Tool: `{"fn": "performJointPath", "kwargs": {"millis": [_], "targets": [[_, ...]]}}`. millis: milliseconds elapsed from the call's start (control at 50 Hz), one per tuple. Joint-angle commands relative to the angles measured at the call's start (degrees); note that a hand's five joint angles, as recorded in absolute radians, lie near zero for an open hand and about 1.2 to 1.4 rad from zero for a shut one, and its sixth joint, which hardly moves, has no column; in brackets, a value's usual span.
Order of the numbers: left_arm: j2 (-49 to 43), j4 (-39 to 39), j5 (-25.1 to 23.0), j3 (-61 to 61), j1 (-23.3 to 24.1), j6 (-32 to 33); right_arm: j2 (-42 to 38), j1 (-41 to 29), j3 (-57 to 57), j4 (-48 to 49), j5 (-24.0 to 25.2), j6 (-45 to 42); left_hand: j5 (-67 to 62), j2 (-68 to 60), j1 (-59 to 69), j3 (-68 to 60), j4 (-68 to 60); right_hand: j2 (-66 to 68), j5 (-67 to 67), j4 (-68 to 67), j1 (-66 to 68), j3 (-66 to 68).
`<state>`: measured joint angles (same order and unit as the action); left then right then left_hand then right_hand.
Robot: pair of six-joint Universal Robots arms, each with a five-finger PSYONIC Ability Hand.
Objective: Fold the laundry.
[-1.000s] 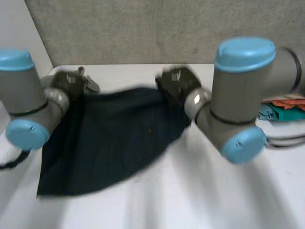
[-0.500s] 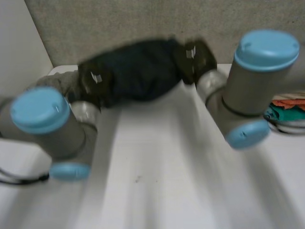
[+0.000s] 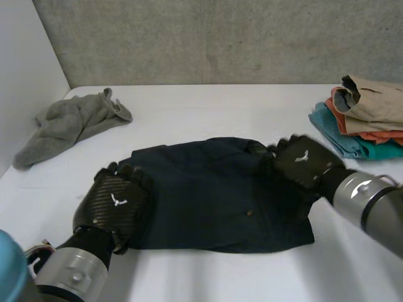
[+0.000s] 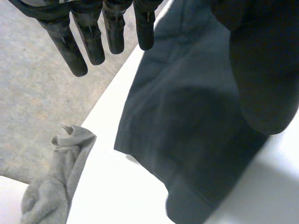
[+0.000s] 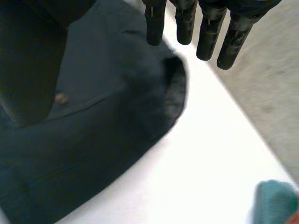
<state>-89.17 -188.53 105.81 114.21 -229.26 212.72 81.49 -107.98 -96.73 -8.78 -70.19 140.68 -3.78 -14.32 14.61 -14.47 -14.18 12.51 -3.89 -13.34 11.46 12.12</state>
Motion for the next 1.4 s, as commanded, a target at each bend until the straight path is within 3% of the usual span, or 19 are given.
{"fn": "performJointPath", "kwargs": {"millis": [20, 60, 160, 240, 340, 520, 680, 720, 760, 840, 880, 1040, 1180, 1300, 1400], "targets": [[0.0, 1.4, -1.0, -7.0, -5.7, -0.6, 2.3, 2.0, 5.4, 1.3, 0.8, 10.4, 0.7, 1.2, -1.5, 1.4, 1.1, -2.5, 3.9, 3.3, -1.5, -2.1], [-1.2, 1.1, -1.9, -8.8, -8.4, -0.6, 1.7, 1.7, 7.8, 0.9, 0.8, 12.9, 0.0, 0.6, -0.9, 0.7, 0.4, -2.5, 3.9, 3.3, -1.5, -2.1], [-9.8, -1.2, -9.5, -13.5, -15.9, -1.9, -4.5, 1.1, 13.0, -0.2, 0.3, 14.8, -3.0, -2.4, 2.2, -2.3, -2.6, -2.5, 3.9, 3.3, -1.5, -2.1], [-14.1, -1.2, -13.2, -16.5, -17.9, -3.5, -10.7, 0.6, 18.2, -3.1, -0.1, 16.1, -9.2, -8.6, 8.4, -8.5, -8.8, 2.4, -1.1, -1.6, 3.5, 2.8], [-20.2, -0.9, -15.1, -19.6, -18.4, -4.3, -18.2, -1.3, 24.5, -7.9, -1.5, 20.1, -11.4, -10.9, 10.6, -10.7, -11.0, 12.4, -11.0, -11.5, 13.4, 12.7], [-28.5, -0.3, -15.8, -26.8, -20.7, -4.3, -25.6, -2.3, 28.1, -7.0, -3.6, 23.1, -11.2, -10.7, 10.4, -10.5, -10.8, 12.9, -11.5, -12.0, 13.9, 13.3], [-36.9, 5.4, -16.9, -34.7, -20.9, -3.5, -30.2, -3.6, 30.6, -6.5, -3.8, 24.7, -12.2, -11.7, 11.4, -11.5, -11.8, 14.6, -13.2, -13.7, 15.6, 14.9], [-37.7, 6.1, -16.9, -35.8, -20.9, -3.6, -30.6, -3.9, 30.7, -6.3, -3.7, 24.7, -15.4, -14.9, 14.6, -14.7, -15.0, 19.2, -17.9, -18.4, 20.3, 19.6], [-38.5, 6.2, -17.0, -36.8, -20.7, -3.5, -30.8, -4.0, 30.7, -6.2, -3.7, 24.5, -28.7, -28.1, 27.8, -28.0, -28.3, 24.0, -22.6, -23.1, 25.0, 24.3], [-39.2, 6.2, -17.1, -38.4, -20.5, -3.5, -30.8, -4.3, 31.9, -5.1, -3.9, 24.0, -55.8, -55.2, 54.9, -55.1, -55.4, 58.8, -57.5, -58.0, 59.9, 59.2], [-39.3, 6.3, -17.0, -39.8, -20.3, -3.6, -30.9, -4.3, 32.6, -4.6, -4.5, 23.7, -66.2, -65.6, 65.4, -65.5, -65.8, 67.5, -66.1, -66.6, 68.5, 67.8], [-38.9, 5.9, -16.5, -46.5, -20.2, -3.4, -32.4, -4.3, 39.6, -3.7, -8.1, 15.0, -66.2, -65.7, 65.4, -65.5, -65.8, 67.5, -66.1, -66.7, 68.5, 67.9], [-41.4, 3.3, -13.8, -64.4, -20.1, -3.3, -36.0, -5.1, 59.7, 7.8, -12.9, 10.2, -66.2, -65.7, 65.4, -65.5, -65.8, 67.5, -66.1, -66.7, 68.5, 67.9], [-41.7, -9.3, -9.8, -78.6, -20.0, -3.3, -35.8, -5.1, 71.7, 28.4, -17.0, 10.6, -66.2, -65.7, 65.4, -65.5, -65.8, 67.5, -66.1, -66.7, 68.5, 67.9], [-37.4, -21.8, -8.2, -78.5, -19.9, -3.3, -33.2, -5.2, 71.8, 34.9, -18.9, 10.9, -66.2, -65.7, 65.4, -65.5, -65.8, 67.5, -66.1, -66.7, 68.5, 67.9]]}}
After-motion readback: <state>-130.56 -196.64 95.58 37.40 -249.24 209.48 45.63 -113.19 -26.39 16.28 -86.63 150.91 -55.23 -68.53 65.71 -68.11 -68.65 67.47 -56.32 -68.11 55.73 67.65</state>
